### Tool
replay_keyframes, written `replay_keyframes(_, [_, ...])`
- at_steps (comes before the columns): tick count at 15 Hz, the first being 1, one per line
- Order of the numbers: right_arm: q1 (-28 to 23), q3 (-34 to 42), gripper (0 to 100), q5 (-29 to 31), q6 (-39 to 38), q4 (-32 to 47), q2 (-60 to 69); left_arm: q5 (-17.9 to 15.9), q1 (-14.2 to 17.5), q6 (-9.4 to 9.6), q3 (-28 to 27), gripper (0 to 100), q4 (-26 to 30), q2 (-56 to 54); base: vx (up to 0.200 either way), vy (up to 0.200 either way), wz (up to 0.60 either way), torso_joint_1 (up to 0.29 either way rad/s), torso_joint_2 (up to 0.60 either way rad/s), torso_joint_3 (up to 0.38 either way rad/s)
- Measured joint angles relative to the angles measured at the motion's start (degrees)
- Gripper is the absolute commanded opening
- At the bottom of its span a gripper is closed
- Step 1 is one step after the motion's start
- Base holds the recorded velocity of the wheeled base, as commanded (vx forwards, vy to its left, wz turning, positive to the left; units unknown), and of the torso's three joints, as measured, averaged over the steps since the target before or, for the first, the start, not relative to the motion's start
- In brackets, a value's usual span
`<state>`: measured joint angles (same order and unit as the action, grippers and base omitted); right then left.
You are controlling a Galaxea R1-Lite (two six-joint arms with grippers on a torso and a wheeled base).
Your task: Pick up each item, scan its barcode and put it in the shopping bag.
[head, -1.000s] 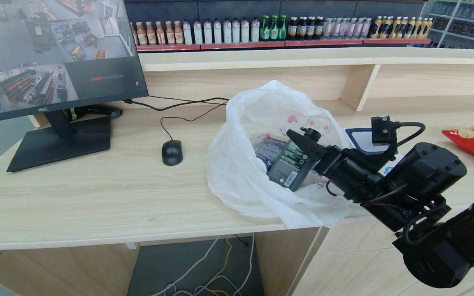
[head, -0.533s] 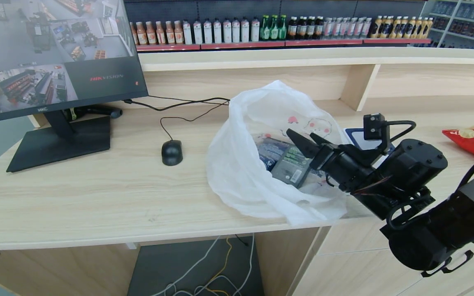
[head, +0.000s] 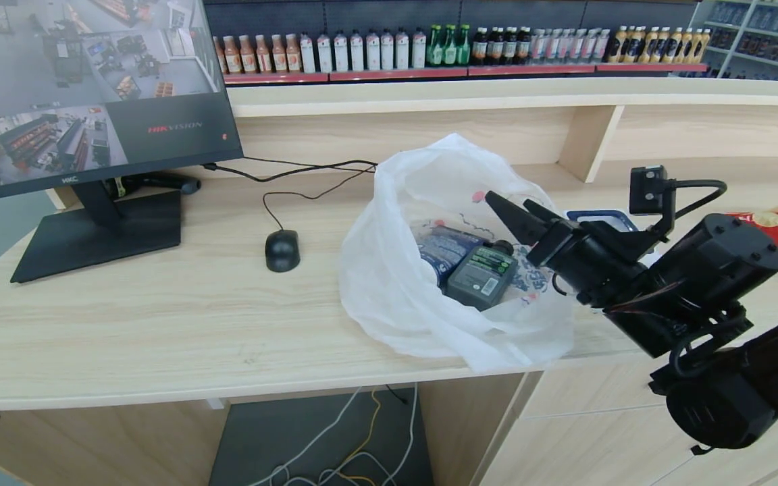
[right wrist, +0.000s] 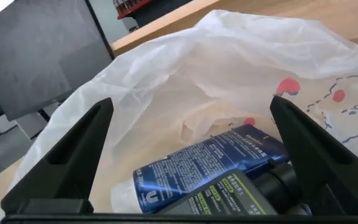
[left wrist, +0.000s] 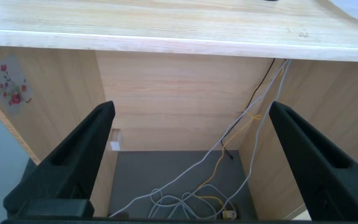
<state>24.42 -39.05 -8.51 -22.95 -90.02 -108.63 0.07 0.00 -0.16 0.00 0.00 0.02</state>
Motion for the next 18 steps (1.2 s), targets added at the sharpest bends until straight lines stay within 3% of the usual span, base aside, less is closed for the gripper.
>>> replay_keyframes(3, [2.56, 3.02, 100, -0.07, 4.89, 0.05, 4.69, 0.00, 0.00, 0.00, 0.00, 100, 0.00, 0.00, 0.000, 0.000, 0.00, 0.000, 0.00, 0.000])
replay_keyframes(8, [8.90, 10.58, 100, 0.00, 19.52, 0.07, 12.28, 0.00, 0.00, 0.00, 0.00, 100, 0.00, 0.00, 0.000, 0.000, 0.00, 0.000, 0.00, 0.000])
replay_keyframes(14, [9.67, 25.05, 100, 4.28, 30.39, 0.13, 20.59, 0.00, -0.02, 0.29, 0.00, 100, 0.07, 0.00, 0.000, 0.000, 0.00, 0.000, 0.00, 0.000])
replay_keyframes(18, [7.69, 31.39, 100, 4.92, 31.38, 0.10, 23.71, 0.00, -0.07, 0.21, 0.00, 100, 0.05, 0.00, 0.000, 0.000, 0.00, 0.000, 0.00, 0.000])
